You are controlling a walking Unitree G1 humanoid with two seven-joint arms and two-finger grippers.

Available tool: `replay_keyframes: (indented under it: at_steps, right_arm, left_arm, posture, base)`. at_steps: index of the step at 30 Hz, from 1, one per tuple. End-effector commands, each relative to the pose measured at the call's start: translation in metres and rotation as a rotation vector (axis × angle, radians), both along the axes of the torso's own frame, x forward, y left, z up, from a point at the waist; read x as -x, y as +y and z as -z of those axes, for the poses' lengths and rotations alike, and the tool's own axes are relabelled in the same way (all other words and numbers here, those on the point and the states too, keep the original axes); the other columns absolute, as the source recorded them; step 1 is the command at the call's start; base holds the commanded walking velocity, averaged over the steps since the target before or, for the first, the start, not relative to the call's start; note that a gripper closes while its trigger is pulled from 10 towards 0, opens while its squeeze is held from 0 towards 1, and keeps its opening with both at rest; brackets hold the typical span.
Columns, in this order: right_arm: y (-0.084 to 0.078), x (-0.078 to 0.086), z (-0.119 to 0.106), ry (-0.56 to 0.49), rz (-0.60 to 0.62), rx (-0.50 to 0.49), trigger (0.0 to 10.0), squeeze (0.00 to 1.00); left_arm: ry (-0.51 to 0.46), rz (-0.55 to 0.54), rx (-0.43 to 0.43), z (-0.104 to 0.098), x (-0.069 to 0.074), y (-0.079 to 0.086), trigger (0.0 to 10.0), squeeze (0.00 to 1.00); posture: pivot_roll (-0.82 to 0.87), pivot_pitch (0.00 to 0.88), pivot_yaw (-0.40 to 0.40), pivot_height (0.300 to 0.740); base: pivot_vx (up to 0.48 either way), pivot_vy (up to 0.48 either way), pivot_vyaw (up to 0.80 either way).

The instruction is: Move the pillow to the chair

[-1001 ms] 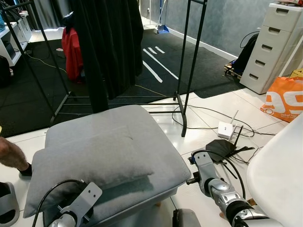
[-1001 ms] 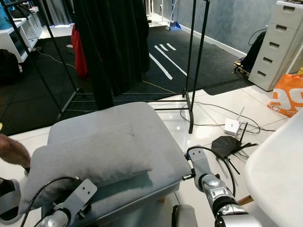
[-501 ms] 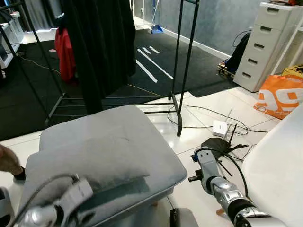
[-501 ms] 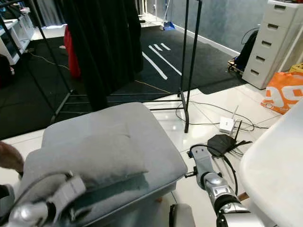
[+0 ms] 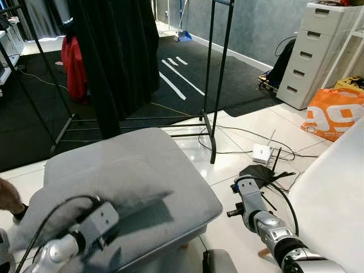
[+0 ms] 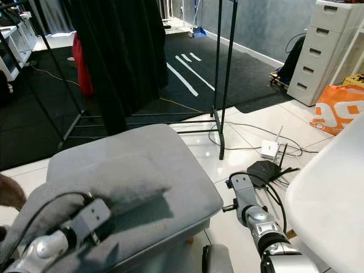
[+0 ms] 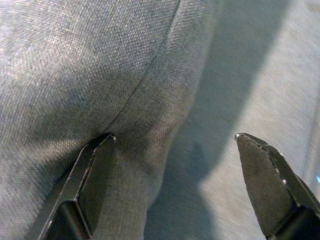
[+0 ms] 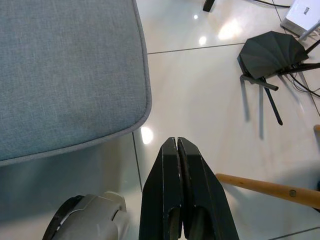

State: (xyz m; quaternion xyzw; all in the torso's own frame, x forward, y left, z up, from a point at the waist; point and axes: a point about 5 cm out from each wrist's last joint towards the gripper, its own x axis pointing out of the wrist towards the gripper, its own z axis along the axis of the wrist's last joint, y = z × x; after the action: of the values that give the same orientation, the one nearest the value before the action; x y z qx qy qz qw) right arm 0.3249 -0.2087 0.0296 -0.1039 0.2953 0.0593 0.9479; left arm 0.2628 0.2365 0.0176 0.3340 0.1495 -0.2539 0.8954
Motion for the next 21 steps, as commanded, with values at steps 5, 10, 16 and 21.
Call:
replay_keyframes:
  at_steps: [5, 10, 16, 21]
  right_arm:
    - [0.001, 0.002, 0.003, 0.017, 0.005, -0.010, 10.0, 0.00]
    - [-0.001, 0.001, 0.001, 0.017, 0.006, -0.005, 10.0, 0.00]
    - [-0.001, 0.000, 0.000, 0.012, 0.006, -0.002, 10.0, 0.00]
    - [-0.002, -0.001, -0.002, 0.008, 0.007, -0.002, 10.0, 0.00]
  left_arm:
    - [0.021, -0.061, 0.145, -0.009, 0.001, 0.011, 10.0, 0.00]
    - [0.149, 0.079, 0.483, -0.023, 0.010, 0.009, 10.0, 0.00]
    - [0.189, 0.243, 0.721, -0.055, 0.023, 0.008, 10.0, 0.00]
    - [0.049, 0.163, 0.730, -0.067, 0.008, 0.014, 10.0, 0.00]
  posture:
    - [-0.17, 0.044, 0.003, 0.470]
    - [-0.17, 0.036, -0.003, 0.470]
    - [-0.17, 0.031, -0.004, 0.470]
    - [-0.17, 0.034, -0.005, 0.470]
  base:
    - [0.000, 0.000, 0.00]
    - [0.000, 0.000, 0.00]
    - [0.000, 0.000, 0.00]
    - [0.000, 0.000, 0.00]
